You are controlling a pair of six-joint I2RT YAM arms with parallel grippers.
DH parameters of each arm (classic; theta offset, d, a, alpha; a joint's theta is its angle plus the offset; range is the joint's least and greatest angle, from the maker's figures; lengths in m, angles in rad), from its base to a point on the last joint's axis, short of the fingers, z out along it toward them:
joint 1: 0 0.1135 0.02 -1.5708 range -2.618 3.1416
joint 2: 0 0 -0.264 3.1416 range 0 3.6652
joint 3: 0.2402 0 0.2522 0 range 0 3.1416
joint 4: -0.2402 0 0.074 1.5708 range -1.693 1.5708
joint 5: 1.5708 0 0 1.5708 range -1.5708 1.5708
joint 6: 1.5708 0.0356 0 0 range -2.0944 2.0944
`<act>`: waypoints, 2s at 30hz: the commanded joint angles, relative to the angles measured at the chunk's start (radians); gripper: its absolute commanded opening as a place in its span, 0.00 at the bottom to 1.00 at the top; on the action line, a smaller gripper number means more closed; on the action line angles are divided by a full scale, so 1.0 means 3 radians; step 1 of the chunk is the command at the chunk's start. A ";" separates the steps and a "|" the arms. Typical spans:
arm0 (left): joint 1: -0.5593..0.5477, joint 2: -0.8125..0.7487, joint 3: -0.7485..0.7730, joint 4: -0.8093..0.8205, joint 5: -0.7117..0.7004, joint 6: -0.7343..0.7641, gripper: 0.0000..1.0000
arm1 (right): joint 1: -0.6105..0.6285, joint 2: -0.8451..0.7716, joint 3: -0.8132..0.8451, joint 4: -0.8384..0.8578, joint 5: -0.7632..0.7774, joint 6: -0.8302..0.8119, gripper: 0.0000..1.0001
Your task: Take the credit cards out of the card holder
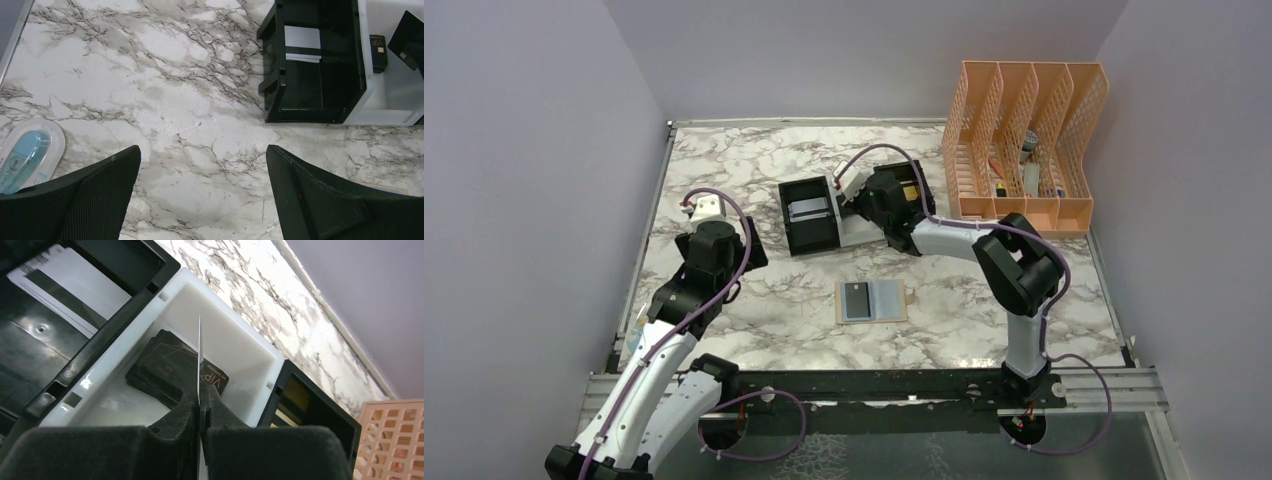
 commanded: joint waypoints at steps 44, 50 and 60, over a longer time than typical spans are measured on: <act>0.0019 0.0062 0.0046 -0.0018 0.0076 0.0093 0.99 | 0.0060 0.0586 0.0537 -0.0518 0.0054 -0.1015 0.34; 0.0019 0.0068 0.0046 -0.0019 0.0093 0.0098 0.99 | 0.0057 0.0583 0.0527 -0.0493 0.0093 -0.1009 0.35; 0.0020 0.0084 0.0046 -0.0020 0.0113 0.0104 0.99 | 0.0054 0.0392 0.0389 -0.0533 -0.0150 -0.1026 0.36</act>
